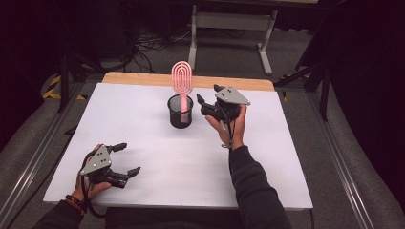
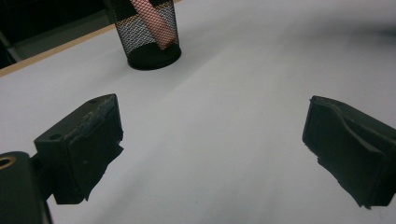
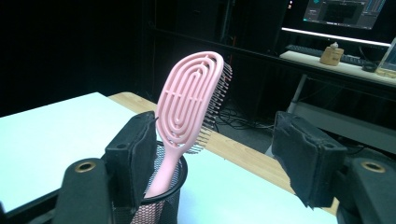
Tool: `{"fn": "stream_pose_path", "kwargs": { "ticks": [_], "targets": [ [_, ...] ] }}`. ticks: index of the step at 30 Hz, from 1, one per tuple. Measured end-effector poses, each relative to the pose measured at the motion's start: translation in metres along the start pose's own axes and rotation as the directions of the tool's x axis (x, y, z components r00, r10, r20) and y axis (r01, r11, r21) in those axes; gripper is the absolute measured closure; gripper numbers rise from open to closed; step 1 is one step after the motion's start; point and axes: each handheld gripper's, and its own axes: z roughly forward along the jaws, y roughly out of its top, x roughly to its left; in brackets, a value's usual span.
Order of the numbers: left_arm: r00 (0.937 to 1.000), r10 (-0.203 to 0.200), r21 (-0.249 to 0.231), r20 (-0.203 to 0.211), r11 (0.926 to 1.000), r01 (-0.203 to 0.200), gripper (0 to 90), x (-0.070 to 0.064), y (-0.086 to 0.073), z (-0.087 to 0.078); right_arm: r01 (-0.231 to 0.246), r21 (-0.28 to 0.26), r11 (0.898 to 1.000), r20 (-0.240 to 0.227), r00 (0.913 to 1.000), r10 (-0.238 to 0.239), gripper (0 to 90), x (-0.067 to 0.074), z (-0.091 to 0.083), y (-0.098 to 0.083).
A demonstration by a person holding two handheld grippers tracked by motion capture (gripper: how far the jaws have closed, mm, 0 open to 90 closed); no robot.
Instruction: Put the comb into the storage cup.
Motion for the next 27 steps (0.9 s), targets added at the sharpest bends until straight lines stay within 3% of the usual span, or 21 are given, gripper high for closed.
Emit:
{"fn": "stream_pose_path", "kwargs": {
  "ticks": [13,27],
  "targets": [
    [1.0,0.005,0.006,-0.005,1.0,-0.005,5.7,0.0,0.0,0.001,0.057,-0.005,0.998,0.008,0.9983,-0.057,29.3,0.004,-0.018,0.003],
    [1.0,0.005,0.016,-0.007,0.9999,-0.005,5.6,0.0,0.0,0.003,0.076,-0.028,0.997,-0.012,0.997,-0.077,26.7,0.004,-0.034,0.003]
  ]
}}
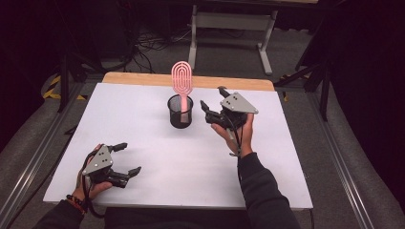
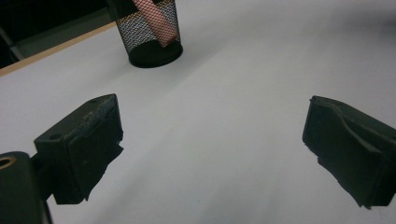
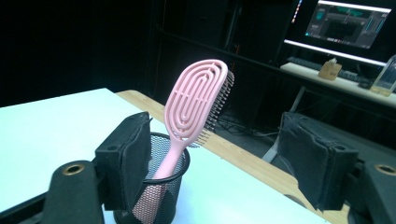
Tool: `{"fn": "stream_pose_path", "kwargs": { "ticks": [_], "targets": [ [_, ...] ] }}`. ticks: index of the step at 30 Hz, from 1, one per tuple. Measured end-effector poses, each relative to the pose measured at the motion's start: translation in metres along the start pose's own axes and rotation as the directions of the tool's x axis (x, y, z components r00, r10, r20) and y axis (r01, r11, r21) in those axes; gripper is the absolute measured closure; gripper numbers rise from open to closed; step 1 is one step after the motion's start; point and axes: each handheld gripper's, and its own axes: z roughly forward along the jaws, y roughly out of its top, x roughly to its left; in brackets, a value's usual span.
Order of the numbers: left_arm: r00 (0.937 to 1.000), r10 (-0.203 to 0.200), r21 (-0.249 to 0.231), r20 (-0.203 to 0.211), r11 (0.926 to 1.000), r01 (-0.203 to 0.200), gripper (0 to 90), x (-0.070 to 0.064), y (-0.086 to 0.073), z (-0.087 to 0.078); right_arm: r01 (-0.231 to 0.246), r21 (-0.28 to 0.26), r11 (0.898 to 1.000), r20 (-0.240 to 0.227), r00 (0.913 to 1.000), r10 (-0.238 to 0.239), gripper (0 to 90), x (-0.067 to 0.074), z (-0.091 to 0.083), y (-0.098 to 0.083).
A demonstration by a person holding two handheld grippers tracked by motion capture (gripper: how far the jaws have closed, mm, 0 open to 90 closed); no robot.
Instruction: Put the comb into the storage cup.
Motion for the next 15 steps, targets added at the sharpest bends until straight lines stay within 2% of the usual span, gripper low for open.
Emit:
{"fn": "stream_pose_path", "kwargs": {
  "ticks": [5,9,15],
  "targets": [
    [1.0,0.001,0.003,0.0,1.0,-0.001,5.6,0.0,0.0,0.001,0.027,-0.003,1.0,-0.001,0.9996,-0.027,25.6,0.003,-0.005,0.0],
    [1.0,0.005,0.005,0.001,1.0,-0.005,5.6,-0.001,0.0,0.001,0.049,0.004,0.999,-0.027,0.9985,-0.048,25.4,0.005,-0.008,-0.001],
    [1.0,0.008,0.006,0.0,0.9999,-0.008,5.6,-0.001,0.0,0.001,0.081,0.009,0.997,-0.021,0.9965,-0.081,24.0,0.008,-0.015,-0.005]
  ]
}}
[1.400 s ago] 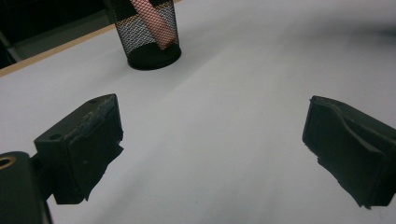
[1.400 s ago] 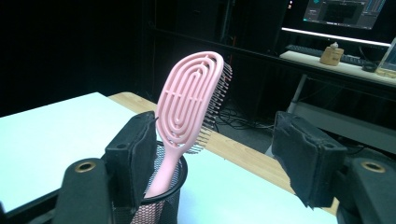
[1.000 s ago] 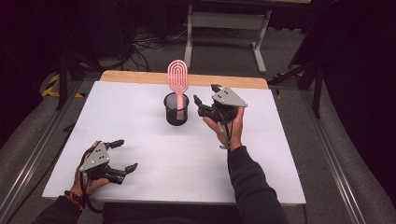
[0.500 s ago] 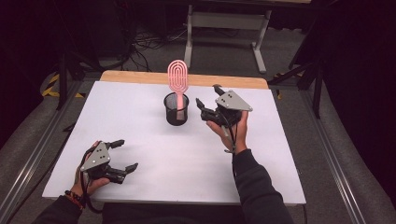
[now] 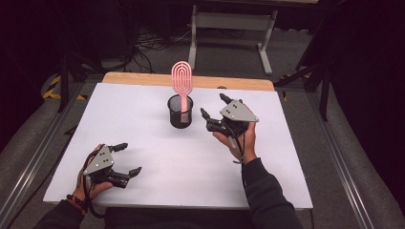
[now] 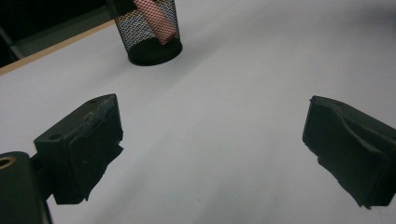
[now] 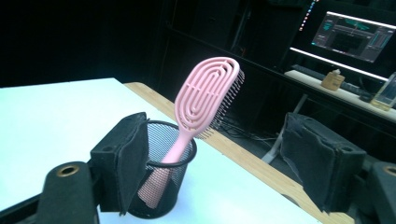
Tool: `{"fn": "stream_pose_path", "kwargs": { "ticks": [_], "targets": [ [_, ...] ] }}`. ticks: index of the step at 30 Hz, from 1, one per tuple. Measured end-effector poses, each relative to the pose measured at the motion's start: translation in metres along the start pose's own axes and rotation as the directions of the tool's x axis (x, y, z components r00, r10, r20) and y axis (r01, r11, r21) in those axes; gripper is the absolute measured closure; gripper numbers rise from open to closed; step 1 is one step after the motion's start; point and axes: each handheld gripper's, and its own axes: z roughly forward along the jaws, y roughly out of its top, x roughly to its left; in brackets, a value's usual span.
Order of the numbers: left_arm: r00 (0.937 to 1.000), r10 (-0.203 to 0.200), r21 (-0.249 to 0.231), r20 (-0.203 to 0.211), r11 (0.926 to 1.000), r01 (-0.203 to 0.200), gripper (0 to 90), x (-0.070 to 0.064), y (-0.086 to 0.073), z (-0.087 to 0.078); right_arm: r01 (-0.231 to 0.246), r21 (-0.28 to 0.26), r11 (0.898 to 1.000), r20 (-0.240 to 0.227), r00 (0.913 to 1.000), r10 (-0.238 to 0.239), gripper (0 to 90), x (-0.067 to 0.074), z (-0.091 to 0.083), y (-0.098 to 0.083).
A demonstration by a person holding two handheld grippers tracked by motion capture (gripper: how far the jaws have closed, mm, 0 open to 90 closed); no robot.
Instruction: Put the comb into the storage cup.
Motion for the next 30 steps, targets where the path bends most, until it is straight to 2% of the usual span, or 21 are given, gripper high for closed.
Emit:
{"fn": "stream_pose_path", "kwargs": {
  "ticks": [2,7,10,13,17,19,25,30],
  "targets": [
    [1.0,0.001,0.002,-0.002,1.0,-0.001,5.6,0.0,0.0,0.0,0.007,0.007,1.0,0.012,0.9999,-0.007,23.5,0.001,-0.001,-0.002],
    [1.0,0.002,0.004,0.0,1.0,-0.002,5.6,0.0,0.0,0.001,0.007,0.022,1.0,0.001,1.0,-0.007,21.5,0.002,-0.004,-0.01],
    [1.0,0.002,0.004,0.001,1.0,-0.002,5.6,0.0,0.0,0.0,0.03,0.04,0.999,0.001,0.9995,-0.03,20.7,0.003,-0.004,-0.013],
    [1.0,0.0,0.005,0.0,1.0,0.0,5.6,0.0,0.0,0.001,0.018,0.03,0.999,-0.006,0.9998,-0.017,20.0,0.005,-0.006,-0.015],
    [1.0,0.008,0.007,-0.005,0.9999,-0.008,5.6,-0.001,0.0,0.0,0.044,0.045,0.998,-0.005,0.999,-0.044,17.4,0.01,-0.006,-0.017],
    [1.0,0.008,0.007,-0.004,0.9999,-0.008,5.6,-0.001,0.0,0.001,0.034,0.041,0.999,-0.012,0.9994,-0.034,15.7,0.011,-0.007,-0.018],
    [0.9999,0.012,0.011,0.0,0.9999,-0.012,5.6,-0.001,0.0,0.001,0.055,0.049,0.997,0.001,0.9985,-0.055,14.6,0.019,-0.009,-0.02],
    [0.9999,0.01,0.009,0.006,0.9999,-0.01,5.6,-0.001,0.0,0.0,0.053,0.043,0.998,0.001,0.9986,-0.053,14.3,0.022,-0.012,-0.021]
  ]
}}
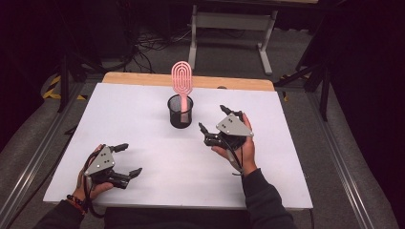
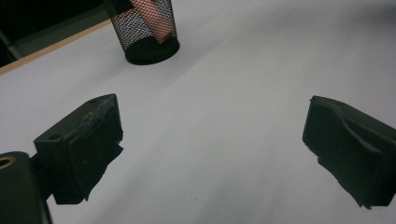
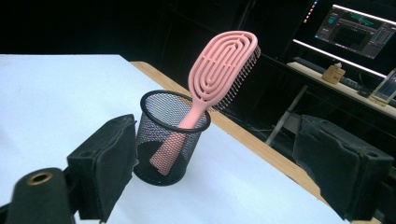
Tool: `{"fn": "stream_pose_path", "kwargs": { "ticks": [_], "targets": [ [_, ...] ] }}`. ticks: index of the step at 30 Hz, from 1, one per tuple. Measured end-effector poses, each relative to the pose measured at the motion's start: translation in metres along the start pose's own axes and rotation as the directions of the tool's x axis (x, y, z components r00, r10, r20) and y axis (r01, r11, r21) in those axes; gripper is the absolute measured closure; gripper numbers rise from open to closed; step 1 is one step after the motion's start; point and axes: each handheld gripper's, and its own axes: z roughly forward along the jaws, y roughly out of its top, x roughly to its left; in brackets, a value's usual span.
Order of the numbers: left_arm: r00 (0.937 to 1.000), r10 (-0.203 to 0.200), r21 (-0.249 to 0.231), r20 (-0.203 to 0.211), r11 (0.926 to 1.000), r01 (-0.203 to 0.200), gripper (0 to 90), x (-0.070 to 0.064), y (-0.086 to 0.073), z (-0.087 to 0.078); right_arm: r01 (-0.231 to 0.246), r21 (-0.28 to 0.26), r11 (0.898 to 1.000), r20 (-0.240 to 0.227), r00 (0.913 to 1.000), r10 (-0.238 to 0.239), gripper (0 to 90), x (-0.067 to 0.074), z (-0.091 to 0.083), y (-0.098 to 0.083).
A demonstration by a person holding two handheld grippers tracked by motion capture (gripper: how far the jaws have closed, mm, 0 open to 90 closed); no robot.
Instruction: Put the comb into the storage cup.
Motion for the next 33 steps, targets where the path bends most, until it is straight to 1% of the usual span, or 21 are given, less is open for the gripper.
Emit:
{"fn": "stream_pose_path", "kwargs": {
  "ticks": [3,7,13,21,25,28,33],
  "targets": [
    [1.0,-0.001,-0.003,0.0,1.0,0.001,5.6,0.0,0.0,0.0,-0.011,-0.009,1.0,0.001,0.9999,0.011,14.3,0.0,-0.004,-0.001],
    [1.0,0.001,-0.007,-0.002,1.0,-0.001,5.6,0.0,0.0,-0.001,-0.001,-0.012,1.0,0.004,1.0,0.001,14.3,0.001,-0.009,-0.001],
    [1.0,0.004,-0.007,-0.004,1.0,-0.004,5.6,0.0,0.0,-0.001,0.003,-0.036,0.999,0.009,1.0,-0.003,14.3,-0.001,-0.02,0.002],
    [1.0,-0.001,-0.005,-0.005,1.0,0.0,5.6,0.0,0.0,-0.001,-0.012,-0.048,0.999,0.009,0.9999,0.012,14.3,-0.005,-0.033,0.002],
    [1.0,-0.003,-0.009,-0.006,1.0,0.003,5.6,0.0,0.0,-0.001,-0.006,-0.044,0.999,0.013,0.9999,0.007,14.3,-0.006,-0.037,0.001],
    [1.0,-0.001,-0.005,-0.008,1.0,0.001,5.6,0.0,0.0,-0.001,0.013,-0.042,0.999,0.029,0.9995,-0.012,14.3,-0.006,-0.04,0.001],
    [0.9999,-0.006,-0.011,-0.009,0.9999,0.006,5.6,0.0,0.0,-0.001,0.016,-0.042,0.999,0.03,0.9995,-0.015,14.2,-0.006,-0.046,-0.001]
  ]
}}
